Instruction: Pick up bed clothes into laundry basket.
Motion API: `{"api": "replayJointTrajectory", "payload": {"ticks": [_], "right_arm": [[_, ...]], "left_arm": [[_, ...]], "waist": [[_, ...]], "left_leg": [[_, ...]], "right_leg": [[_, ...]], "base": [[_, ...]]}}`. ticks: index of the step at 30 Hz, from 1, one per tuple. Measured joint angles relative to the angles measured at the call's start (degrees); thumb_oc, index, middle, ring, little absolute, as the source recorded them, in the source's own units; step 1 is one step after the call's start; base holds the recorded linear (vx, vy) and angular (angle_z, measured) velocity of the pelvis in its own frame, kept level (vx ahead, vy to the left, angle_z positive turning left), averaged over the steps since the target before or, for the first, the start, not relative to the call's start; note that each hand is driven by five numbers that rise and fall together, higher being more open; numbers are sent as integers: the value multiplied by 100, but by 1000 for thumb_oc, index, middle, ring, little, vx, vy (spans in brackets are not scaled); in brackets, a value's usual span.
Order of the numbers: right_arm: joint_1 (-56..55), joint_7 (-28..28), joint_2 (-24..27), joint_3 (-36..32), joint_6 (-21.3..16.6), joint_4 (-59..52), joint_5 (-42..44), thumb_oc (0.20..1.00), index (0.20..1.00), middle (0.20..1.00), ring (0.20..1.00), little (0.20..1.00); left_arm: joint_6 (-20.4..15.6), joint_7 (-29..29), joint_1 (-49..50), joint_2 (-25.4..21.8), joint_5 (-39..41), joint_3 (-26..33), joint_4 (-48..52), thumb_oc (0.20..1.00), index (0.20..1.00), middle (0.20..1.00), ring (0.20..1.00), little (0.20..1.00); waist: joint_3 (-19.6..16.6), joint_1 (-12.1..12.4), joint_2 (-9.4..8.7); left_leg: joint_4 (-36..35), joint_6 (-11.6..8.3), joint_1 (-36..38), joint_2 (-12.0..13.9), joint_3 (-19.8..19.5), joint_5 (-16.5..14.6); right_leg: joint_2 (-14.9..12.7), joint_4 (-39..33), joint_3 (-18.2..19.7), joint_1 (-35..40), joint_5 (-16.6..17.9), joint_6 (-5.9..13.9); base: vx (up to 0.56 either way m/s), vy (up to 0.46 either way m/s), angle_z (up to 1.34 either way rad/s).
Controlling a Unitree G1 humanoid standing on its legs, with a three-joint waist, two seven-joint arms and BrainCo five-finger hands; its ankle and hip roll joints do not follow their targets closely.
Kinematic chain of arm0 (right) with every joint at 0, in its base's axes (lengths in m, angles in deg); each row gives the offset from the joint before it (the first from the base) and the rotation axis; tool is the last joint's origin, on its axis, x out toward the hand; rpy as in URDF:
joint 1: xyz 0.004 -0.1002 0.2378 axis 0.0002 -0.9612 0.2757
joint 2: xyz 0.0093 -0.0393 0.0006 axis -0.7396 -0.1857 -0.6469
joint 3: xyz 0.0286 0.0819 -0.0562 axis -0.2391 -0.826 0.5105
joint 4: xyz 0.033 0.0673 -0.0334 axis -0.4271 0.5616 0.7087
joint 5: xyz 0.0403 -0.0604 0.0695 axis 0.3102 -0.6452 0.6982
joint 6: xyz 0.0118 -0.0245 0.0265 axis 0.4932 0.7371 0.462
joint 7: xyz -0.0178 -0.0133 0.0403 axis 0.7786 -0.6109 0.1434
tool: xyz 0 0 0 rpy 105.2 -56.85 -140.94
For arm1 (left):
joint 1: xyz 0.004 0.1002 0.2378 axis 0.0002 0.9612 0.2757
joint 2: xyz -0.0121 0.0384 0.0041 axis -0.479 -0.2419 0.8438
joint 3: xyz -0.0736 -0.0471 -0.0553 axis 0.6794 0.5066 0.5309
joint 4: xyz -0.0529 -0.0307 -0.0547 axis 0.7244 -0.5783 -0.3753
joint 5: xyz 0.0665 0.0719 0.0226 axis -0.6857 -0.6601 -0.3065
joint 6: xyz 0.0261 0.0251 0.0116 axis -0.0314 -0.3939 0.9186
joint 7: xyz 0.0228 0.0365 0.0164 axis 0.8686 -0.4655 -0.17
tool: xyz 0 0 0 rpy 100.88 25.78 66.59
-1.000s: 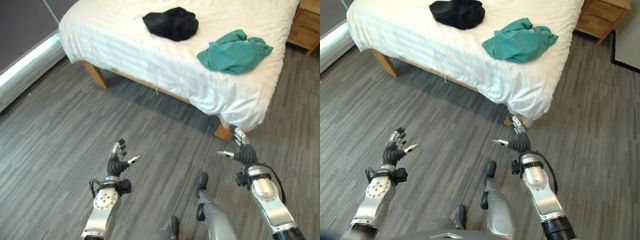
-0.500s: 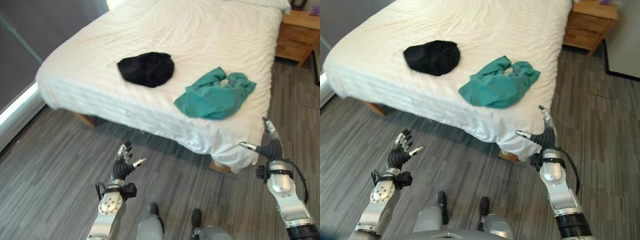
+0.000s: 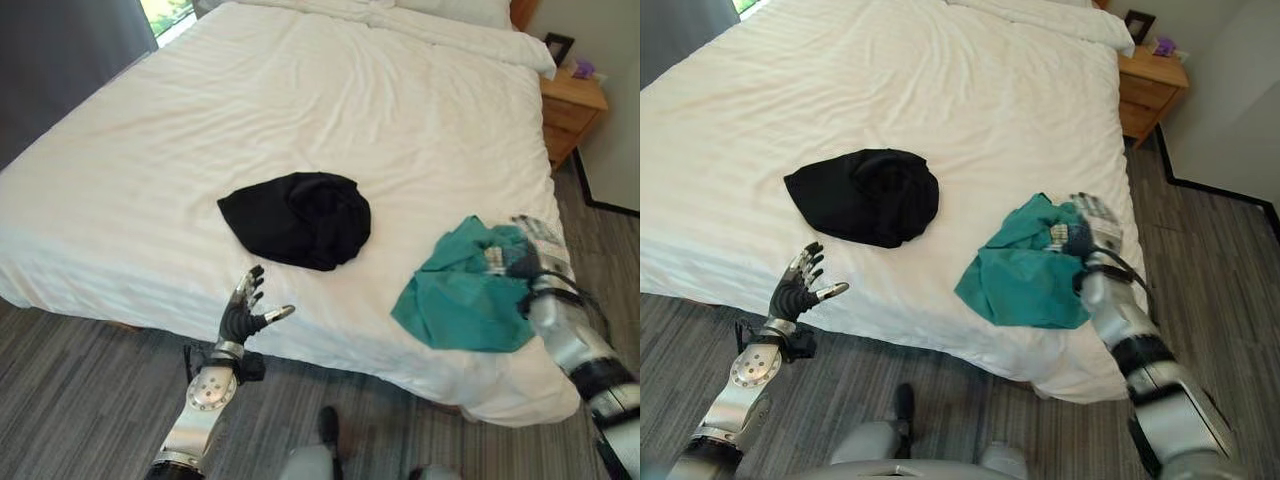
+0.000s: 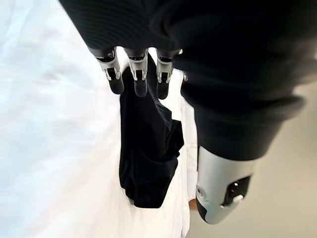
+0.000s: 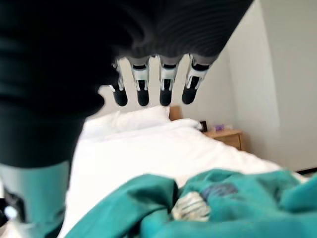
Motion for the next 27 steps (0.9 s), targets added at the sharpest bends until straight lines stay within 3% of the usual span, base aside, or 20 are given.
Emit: {"api": "replayJointTrajectory", "payload": {"ticks": [2, 3, 5, 6, 7, 11, 14, 16, 18, 20, 21, 23, 25, 27], "right_arm": [[-25, -134, -231, 3, 84, 495, 216, 1000, 1000, 1000, 1000, 1000], [-51, -218, -452, 6, 165, 780, 345, 1000, 1000, 1000, 1000, 1000], [-146, -304, -677, -2, 169, 1026, 447, 1000, 1000, 1000, 1000, 1000], [-167, -350, -730, -2, 184, 1104, 451, 542, 542, 542, 542, 542], [-172, -436, -831, 12, 178, 1272, 515, 200, 200, 200, 200, 200], [-178, -642, -796, -18, 10, 1133, 752, 200, 200, 200, 200, 200], [-246, -804, -569, -117, 19, 929, 955, 200, 200, 200, 200, 200], [-602, -893, -289, -523, 9, 187, 1074, 200, 200, 200, 200, 200], [-1215, -1052, 448, -967, 131, -1110, 1207, 200, 200, 200, 200, 200], [-1592, -997, 892, -1417, -48, -2027, 1296, 200, 200, 200, 200, 200], [-1899, -1008, 1380, -1881, -156, -2601, 1321, 200, 200, 200, 200, 200], [-2260, -935, 1820, -2652, -279, -3265, 1349, 200, 200, 200, 200, 200], [-2366, -952, 2028, -2925, -287, -3489, 1399, 200, 200, 200, 200, 200], [-2223, -740, 2308, -3317, -532, -3817, 1424, 200, 200, 200, 200, 200]], "left_arm": [[26, -3, 192, -4, 91, 76, -51, 1000, 1000, 1000, 1000, 1000], [42, -19, 388, -33, 227, 181, -34, 1000, 1000, 1000, 1000, 1000], [62, -33, 516, -47, 229, 249, -28, 1000, 1000, 1000, 1000, 1000], [62, -34, 522, -38, 229, 252, -24, 1000, 1000, 1000, 1000, 1000], [63, -62, 567, -13, 228, 265, -8, 1000, 1000, 1000, 1000, 1000], [66, -234, 636, 165, 229, 321, 8, 1000, 1000, 1000, 1000, 1000], [86, -257, 514, 179, 226, 358, 55, 1000, 1000, 1000, 1000, 1000], [100, -205, 484, 77, 224, 693, 222, 1000, 1000, 1000, 1000, 1000], [117, -11, 130, -165, 176, 1194, 279, 1000, 1000, 1000, 1000, 1000], [92, 153, 48, -335, 118, 1703, 490, 1000, 1000, 1000, 1000, 1000], [104, 334, -193, -635, 2, 2046, 702, 1000, 1000, 1000, 1000, 1000], [-60, 486, -447, -961, -375, 2409, 1076, 1000, 1000, 1000, 1000, 1000], [-12, 611, -722, -1025, -638, 2430, 1076, 1000, 1000, 1000, 1000, 1000], [75, 1053, -1325, -1139, -1543, 2227, 590, 1000, 1000, 1000, 1000, 1000]], "waist": [[7, 37, -12], [15, 106, -141], [-35, 177, -256], [-33, 212, -282], [-33, 324, -277], [-49, 297, -184], [-65, 275, -145], [-65, 305, -94], [-66, 130, 39], [-71, 89, 81], [-94, -74, 141], [-118, -218, 196], [-108, -384, 208], [-89, -402, 151]], "left_leg": [[-1, -17, -3, 22, -83, -13], [0, -100, 88, -31, -72, -82], [-1, -154, 86, -122, -122, -125], [-1, -176, 87, -143, -138, -140], [-1, -265, 99, -99, -114, -184], [1, -462, 281, 247, -103, -222], [4, -501, 367, 391, -58, -243], [2, -528, 394, 413, -2, -261], [2, -558, 481, 438, 23, -282], [2, -560, 511, 438, 80, -283], [2, -587, 599, 456, 184, -307], [45, -627, 630, 497, 320, -329], [256, -712, 582, 509, 330, -392], [1132, -894, 346, 525, -136, -583]], "right_leg": [[147, -612, -39, -21, 276, -130], [125, -911, -226, -10, 519, -220], [155, -1320, -258, 53, 810, -284], [167, -1458, -254, 111, 1025, -318], [217, -1702, -298, 198, 1400, -412], [603, -1775, -275, 383, 1387, -584], [741, -1783, -215, 420, 1344, -647], [766, -1775, -151, 450, 1302, -652], [780, -1791, -103, 524, 1254, -629], [784, -1783, 0, 505, 1246, -629], [811, -1789, 98, 530, 1226, -615], [838, -1795, 213, 509, 1196, -649], [843, -1796, 337, 465, 1122, -688], [785, -1793, 732, 370, 1162, -802]], "base": [[70, -44, 37], [3, -61, 23], [61, -70, 15], [127, -71, 8], [92, -39, -4], [69, -45, -10], [42, -34, -9], [5, -9, -15], [38, -6, -5], [29, -14, -16], [14, -30, -29], [-15, -51, -40], [0, 2, -47], [28, 56, -103]]}}
